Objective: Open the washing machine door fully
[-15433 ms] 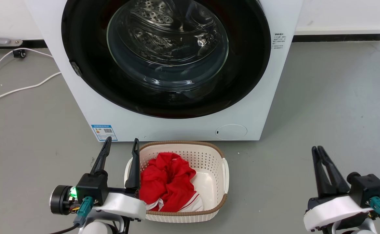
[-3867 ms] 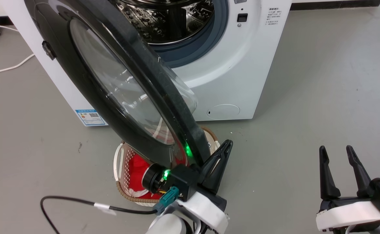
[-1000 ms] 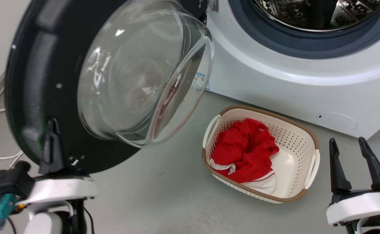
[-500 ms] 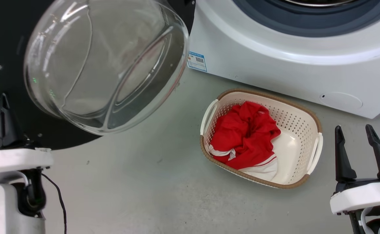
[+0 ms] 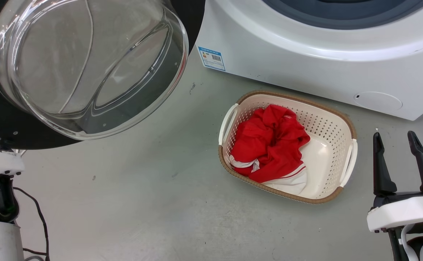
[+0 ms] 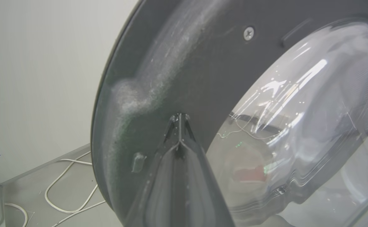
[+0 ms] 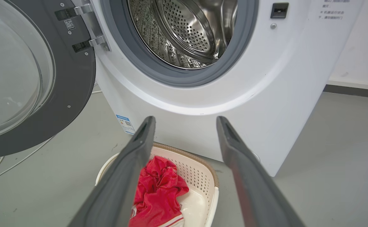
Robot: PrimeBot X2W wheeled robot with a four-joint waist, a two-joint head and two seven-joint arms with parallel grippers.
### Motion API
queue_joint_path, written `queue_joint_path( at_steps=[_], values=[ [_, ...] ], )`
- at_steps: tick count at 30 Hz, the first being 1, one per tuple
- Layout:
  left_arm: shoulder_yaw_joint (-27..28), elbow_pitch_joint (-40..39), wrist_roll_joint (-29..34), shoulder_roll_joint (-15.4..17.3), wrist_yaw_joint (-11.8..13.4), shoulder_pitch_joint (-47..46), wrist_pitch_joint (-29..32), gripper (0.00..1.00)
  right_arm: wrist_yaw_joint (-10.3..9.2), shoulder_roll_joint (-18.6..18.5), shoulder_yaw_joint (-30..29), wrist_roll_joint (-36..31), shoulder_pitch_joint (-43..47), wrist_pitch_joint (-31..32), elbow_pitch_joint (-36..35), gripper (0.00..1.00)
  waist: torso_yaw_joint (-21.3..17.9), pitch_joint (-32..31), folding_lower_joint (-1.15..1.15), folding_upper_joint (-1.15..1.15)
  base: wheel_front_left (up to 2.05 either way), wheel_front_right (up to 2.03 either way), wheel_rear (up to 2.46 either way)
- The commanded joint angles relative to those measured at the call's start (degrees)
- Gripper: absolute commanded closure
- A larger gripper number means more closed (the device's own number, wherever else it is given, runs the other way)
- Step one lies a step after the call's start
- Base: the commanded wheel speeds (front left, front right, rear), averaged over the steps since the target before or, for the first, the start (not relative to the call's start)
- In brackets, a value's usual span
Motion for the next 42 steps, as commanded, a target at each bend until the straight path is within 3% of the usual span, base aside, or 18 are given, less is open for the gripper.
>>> queue_joint_path(
  at_steps=[1,7,12,20,31,38,39,40,41,42],
  values=[
    [0.63,0.46,0.53,0.37,-0.19,-0.39,-0.06,1.00,-0.04,0.07,-0.01,-0.03,-0.64,-0.28,0.21,0.00,-0.07,-0.09,0.00,0.00,0.00,0.00,0.00],
    [2.38,-1.77,3.07,-2.10,-0.45,2.12,-0.10,1.00,-0.04,0.07,-0.05,0.63,-0.39,-0.95,1.33,0.00,-0.39,-1.55,0.00,0.00,0.00,0.00,0.00],
    [3.22,-8.51,6.80,-6.44,-0.30,7.60,-0.10,1.00,-0.04,0.08,0.08,1.29,0.26,-1.86,2.73,0.00,-0.90,-4.24,0.00,0.00,0.00,0.00,0.00],
    [-0.35,-18.30,11.72,-12.72,-1.13,18.30,-0.10,1.00,-0.04,0.08,1.10,3.34,1.28,-4.12,5.82,0.00,-3.88,-9.35,0.00,0.00,0.00,0.00,0.00],
    [-11.83,-19.68,13.77,-14.73,-1.71,21.38,-0.10,1.00,-0.04,0.08,2.87,3.88,1.40,-5.76,8.26,0.00,-10.07,-12.13,0.00,0.00,0.00,0.00,0.00],
    [-15.71,-18.63,16.16,-14.82,-1.87,20.64,-0.10,1.00,-0.04,0.08,4.25,3.27,1.65,-6.48,8.82,0.00,-15.37,-13.80,0.00,0.00,0.00,0.00,0.00],
    [-15.93,-18.68,16.43,-14.82,-1.78,20.60,-0.10,0.93,-0.04,0.08,4.44,3.31,1.73,-6.48,8.79,0.00,-16.11,-13.93,0.00,0.00,0.00,0.00,0.00],
    [-16.17,-18.72,16.61,-14.80,-1.69,20.46,-0.10,0.63,-0.04,0.07,4.49,3.06,1.76,-6.50,8.74,0.00,-16.85,-14.06,0.00,0.00,0.00,0.00,0.00],
    [-16.42,-18.51,16.91,-14.80,-1.59,20.45,-0.10,0.45,-0.04,0.08,4.63,3.04,1.82,-6.45,8.77,0.00,-17.55,-14.23,0.00,0.00,0.00,0.00,0.00],
    [-16.57,-18.51,17.02,-14.79,-1.45,20.33,-0.10,0.19,-0.04,0.07,4.71,3.12,1.79,-6.43,8.75,0.00,-18.22,-14.26,0.00,0.00,0.00,0.00,0.00]
  ],
)
